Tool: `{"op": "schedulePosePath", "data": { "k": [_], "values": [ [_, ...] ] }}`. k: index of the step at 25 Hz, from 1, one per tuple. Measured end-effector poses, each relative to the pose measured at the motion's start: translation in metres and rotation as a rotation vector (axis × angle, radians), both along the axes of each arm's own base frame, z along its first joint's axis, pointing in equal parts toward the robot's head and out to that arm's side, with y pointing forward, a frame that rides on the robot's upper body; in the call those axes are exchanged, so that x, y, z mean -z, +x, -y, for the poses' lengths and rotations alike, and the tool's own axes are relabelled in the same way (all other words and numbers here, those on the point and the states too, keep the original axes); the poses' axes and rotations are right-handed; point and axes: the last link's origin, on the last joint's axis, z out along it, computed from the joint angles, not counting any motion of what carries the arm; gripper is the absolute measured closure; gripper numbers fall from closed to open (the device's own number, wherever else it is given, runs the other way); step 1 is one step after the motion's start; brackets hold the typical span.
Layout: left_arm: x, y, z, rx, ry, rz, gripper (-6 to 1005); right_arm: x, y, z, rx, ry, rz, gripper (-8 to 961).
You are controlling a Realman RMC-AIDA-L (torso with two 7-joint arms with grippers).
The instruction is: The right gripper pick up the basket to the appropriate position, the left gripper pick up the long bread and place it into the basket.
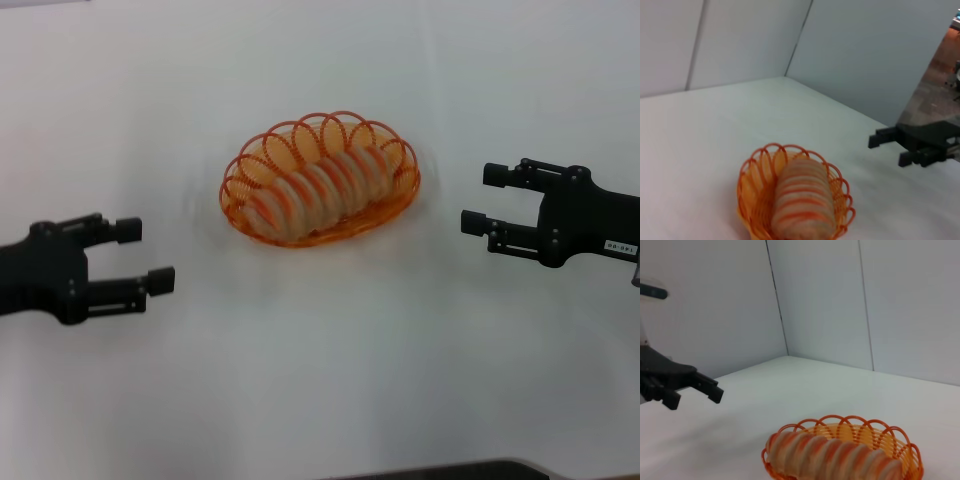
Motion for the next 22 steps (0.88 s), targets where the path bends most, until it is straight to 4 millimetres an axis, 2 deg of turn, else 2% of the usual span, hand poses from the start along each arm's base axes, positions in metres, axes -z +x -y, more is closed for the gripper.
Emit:
{"op": "schedulePosePath", "data": {
  "k": [9, 22],
  "values": [
    [0.021, -0.016, 0.019, -0.039, -0.039, 0.008, 138, 0.004, 0.0, -0.001, -0.015, -0.033, 0.04, 208],
    [0.028, -0.017, 0.019, -0.046, -0.039, 0.018, 138, 0.016, 0.005, 0.001, 0.007, -0.087, 0.087, 208]
  ]
}}
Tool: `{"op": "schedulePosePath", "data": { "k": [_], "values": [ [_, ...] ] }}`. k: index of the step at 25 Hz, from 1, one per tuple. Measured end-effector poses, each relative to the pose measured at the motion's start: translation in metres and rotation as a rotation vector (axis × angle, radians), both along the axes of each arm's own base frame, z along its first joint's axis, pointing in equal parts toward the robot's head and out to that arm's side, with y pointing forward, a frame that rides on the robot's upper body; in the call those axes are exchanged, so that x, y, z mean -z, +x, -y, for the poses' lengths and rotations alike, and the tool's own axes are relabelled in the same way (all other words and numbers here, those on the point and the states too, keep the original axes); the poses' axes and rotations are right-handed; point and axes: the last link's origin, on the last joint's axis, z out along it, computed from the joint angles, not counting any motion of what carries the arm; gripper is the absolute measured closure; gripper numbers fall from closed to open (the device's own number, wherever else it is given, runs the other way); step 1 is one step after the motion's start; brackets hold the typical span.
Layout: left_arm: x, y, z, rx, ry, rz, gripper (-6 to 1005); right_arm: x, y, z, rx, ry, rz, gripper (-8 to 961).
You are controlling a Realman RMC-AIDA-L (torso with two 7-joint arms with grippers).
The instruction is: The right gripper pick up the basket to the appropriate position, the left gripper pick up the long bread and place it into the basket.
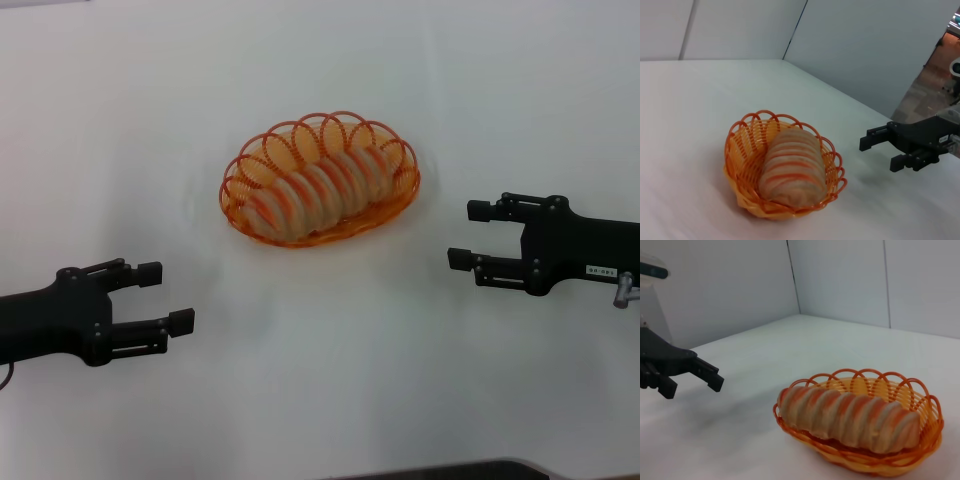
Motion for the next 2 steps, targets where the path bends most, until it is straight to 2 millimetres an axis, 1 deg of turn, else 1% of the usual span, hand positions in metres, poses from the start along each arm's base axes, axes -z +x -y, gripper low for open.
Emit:
{"op": "schedulePosePath", "data": {
  "k": [2],
  "values": [
    [-0.0001, 0.0003, -0.0004, 0.001, 0.002, 0.001, 138, 0.0006, 0.0002, 0.0001, 0.001, -0.002, 0.001, 208]
  ]
}}
